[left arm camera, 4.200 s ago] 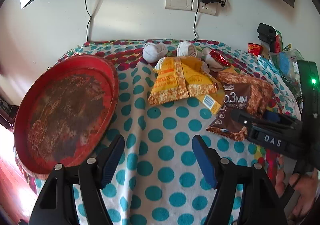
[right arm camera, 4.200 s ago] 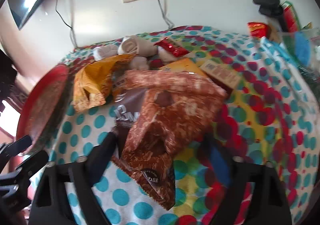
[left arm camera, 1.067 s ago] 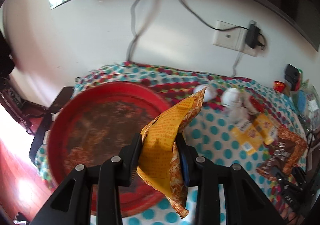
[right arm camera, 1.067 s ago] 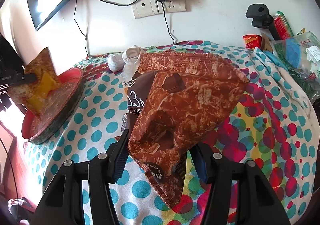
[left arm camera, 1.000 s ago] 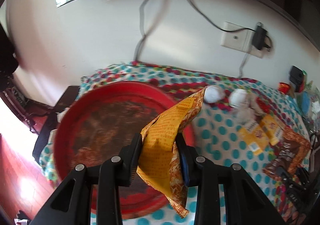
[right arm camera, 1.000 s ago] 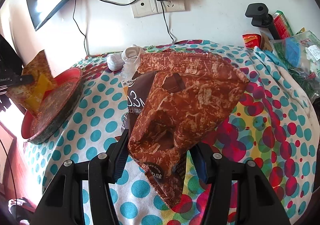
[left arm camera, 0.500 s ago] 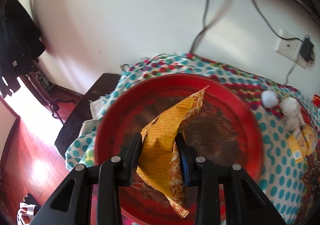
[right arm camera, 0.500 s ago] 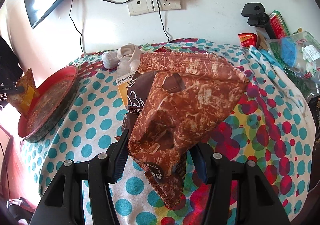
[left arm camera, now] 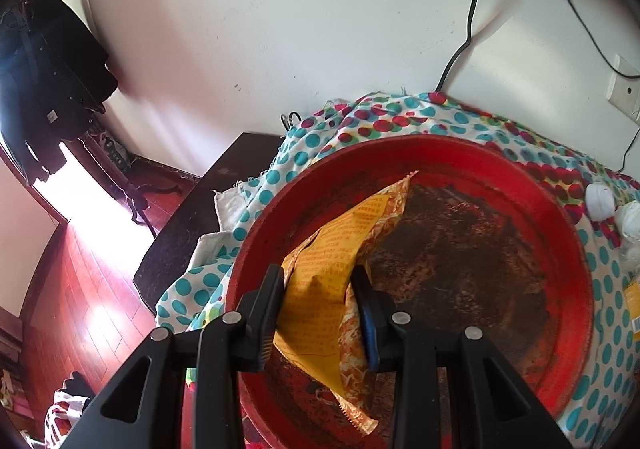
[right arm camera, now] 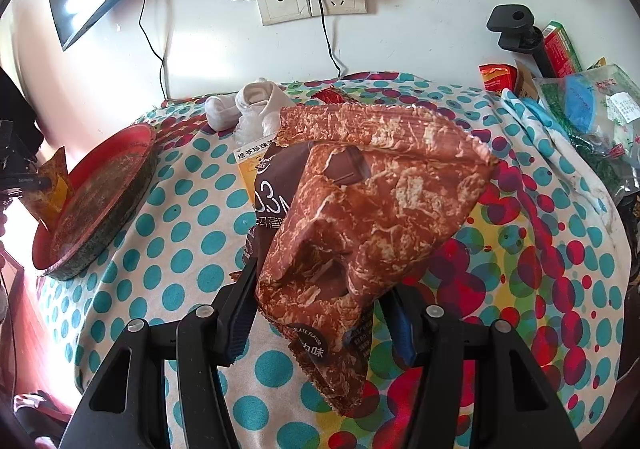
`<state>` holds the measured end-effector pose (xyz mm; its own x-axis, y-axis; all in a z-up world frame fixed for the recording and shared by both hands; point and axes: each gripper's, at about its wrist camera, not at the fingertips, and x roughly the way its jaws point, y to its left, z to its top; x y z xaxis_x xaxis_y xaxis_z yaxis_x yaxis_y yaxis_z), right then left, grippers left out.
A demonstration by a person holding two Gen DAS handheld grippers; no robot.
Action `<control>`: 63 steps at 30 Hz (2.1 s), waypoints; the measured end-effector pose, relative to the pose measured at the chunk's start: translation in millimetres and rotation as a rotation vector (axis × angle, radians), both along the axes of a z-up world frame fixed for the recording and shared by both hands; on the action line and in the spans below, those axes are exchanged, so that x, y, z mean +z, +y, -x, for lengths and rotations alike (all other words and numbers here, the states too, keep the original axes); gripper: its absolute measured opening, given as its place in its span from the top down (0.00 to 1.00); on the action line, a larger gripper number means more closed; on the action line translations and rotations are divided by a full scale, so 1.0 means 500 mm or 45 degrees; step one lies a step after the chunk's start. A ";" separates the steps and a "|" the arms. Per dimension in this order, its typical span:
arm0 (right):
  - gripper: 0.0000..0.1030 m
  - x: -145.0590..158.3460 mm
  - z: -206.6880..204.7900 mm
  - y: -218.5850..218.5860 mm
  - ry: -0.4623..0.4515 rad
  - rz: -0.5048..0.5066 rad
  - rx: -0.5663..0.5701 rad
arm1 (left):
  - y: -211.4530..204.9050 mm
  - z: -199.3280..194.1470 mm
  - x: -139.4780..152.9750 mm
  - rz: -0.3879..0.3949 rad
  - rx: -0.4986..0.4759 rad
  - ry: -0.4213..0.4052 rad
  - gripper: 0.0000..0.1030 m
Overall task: Organize objects
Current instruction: 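Lower the yellow bag into the red tray and open the left gripper, then carry the brown chocolate bag into the red tray and release it with the right gripper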
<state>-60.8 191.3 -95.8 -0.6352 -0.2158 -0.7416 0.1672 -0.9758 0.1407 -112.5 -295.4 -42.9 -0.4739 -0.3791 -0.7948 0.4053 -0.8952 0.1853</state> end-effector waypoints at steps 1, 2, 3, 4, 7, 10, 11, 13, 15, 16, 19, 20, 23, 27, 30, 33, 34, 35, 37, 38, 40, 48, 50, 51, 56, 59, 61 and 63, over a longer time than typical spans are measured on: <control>0.47 -0.001 0.001 0.000 -0.001 0.000 -0.002 | -0.003 0.001 -0.003 0.000 0.008 0.001 0.66; 0.47 0.000 0.000 0.001 -0.002 -0.001 0.001 | -0.005 0.002 -0.004 0.001 0.008 0.005 0.66; 0.47 -0.001 0.001 0.002 -0.006 -0.001 -0.001 | -0.006 0.004 -0.004 -0.001 0.007 0.008 0.66; 0.47 -0.004 0.002 0.004 -0.014 0.005 -0.003 | -0.008 0.006 -0.005 -0.001 0.016 0.008 0.66; 0.47 -0.007 0.004 0.005 -0.022 0.004 -0.009 | -0.012 0.012 -0.009 -0.013 0.021 0.008 0.64; 0.47 -0.010 0.006 0.003 -0.029 -0.002 -0.012 | -0.021 0.014 -0.008 -0.042 0.049 0.026 0.61; 0.47 -0.011 0.007 0.002 -0.032 -0.003 -0.014 | -0.024 0.016 -0.009 -0.056 0.061 0.025 0.60; 0.47 -0.013 0.008 0.002 -0.039 -0.003 -0.015 | -0.030 0.016 -0.010 -0.076 0.078 0.033 0.52; 0.47 -0.015 0.009 0.000 -0.041 -0.010 -0.014 | -0.038 0.018 -0.013 -0.071 0.108 0.037 0.45; 0.47 -0.015 0.009 -0.001 -0.043 -0.008 -0.016 | -0.040 0.018 -0.013 -0.065 0.116 0.037 0.45; 0.47 -0.016 0.010 -0.001 -0.043 -0.012 -0.015 | -0.044 0.019 -0.016 -0.040 0.116 0.020 0.45; 0.47 -0.016 0.009 0.000 -0.043 -0.006 -0.015 | -0.046 0.017 -0.016 -0.041 0.113 0.019 0.45; 0.47 -0.016 0.010 -0.001 -0.042 -0.007 -0.013 | -0.050 0.009 -0.011 -0.051 0.102 0.020 0.45; 0.47 -0.016 0.008 -0.009 -0.034 -0.024 -0.002 | -0.052 -0.004 0.004 -0.070 0.097 0.039 0.45; 0.47 -0.010 0.003 -0.016 -0.010 -0.048 0.001 | -0.054 -0.013 0.021 -0.070 0.100 0.056 0.45; 0.47 -0.002 0.000 -0.025 0.007 -0.067 0.018 | -0.050 -0.021 0.034 -0.064 0.094 0.066 0.45; 0.47 0.001 -0.003 -0.028 0.017 -0.074 0.023 | -0.048 -0.024 0.038 -0.071 0.085 0.069 0.45; 0.48 0.004 -0.004 -0.031 0.021 -0.077 0.029 | -0.046 -0.029 0.040 -0.073 0.087 0.071 0.45; 0.48 0.008 -0.007 -0.035 0.026 -0.073 0.034 | -0.040 -0.037 0.047 -0.092 0.078 0.081 0.45; 0.48 0.010 -0.008 -0.036 0.025 -0.069 0.036 | -0.038 -0.040 0.049 -0.097 0.073 0.082 0.45; 0.48 0.013 -0.008 -0.036 0.023 -0.054 0.038 | -0.033 -0.046 0.055 -0.095 0.073 0.089 0.45; 0.47 0.025 -0.016 -0.037 0.030 -0.022 0.027 | -0.015 -0.070 0.077 -0.137 0.050 0.124 0.45; 0.47 0.026 -0.018 -0.037 0.034 -0.021 0.030 | -0.011 -0.072 0.077 -0.152 0.040 0.126 0.45; 0.47 0.027 -0.020 -0.039 0.039 -0.026 0.032 | -0.007 -0.072 0.076 -0.156 0.038 0.127 0.45; 0.47 0.033 -0.027 -0.046 0.052 -0.032 0.046 | 0.023 -0.070 0.059 -0.212 -0.011 0.123 0.45; 0.47 0.045 -0.031 -0.059 0.069 -0.039 0.073 | 0.058 -0.078 0.044 -0.257 -0.063 0.135 0.45; 0.47 0.055 -0.033 -0.071 0.076 -0.038 0.098 | 0.082 -0.088 0.035 -0.292 -0.106 0.155 0.45; 0.47 0.066 -0.030 -0.089 0.073 -0.021 0.136 | 0.105 -0.099 0.026 -0.309 -0.134 0.174 0.45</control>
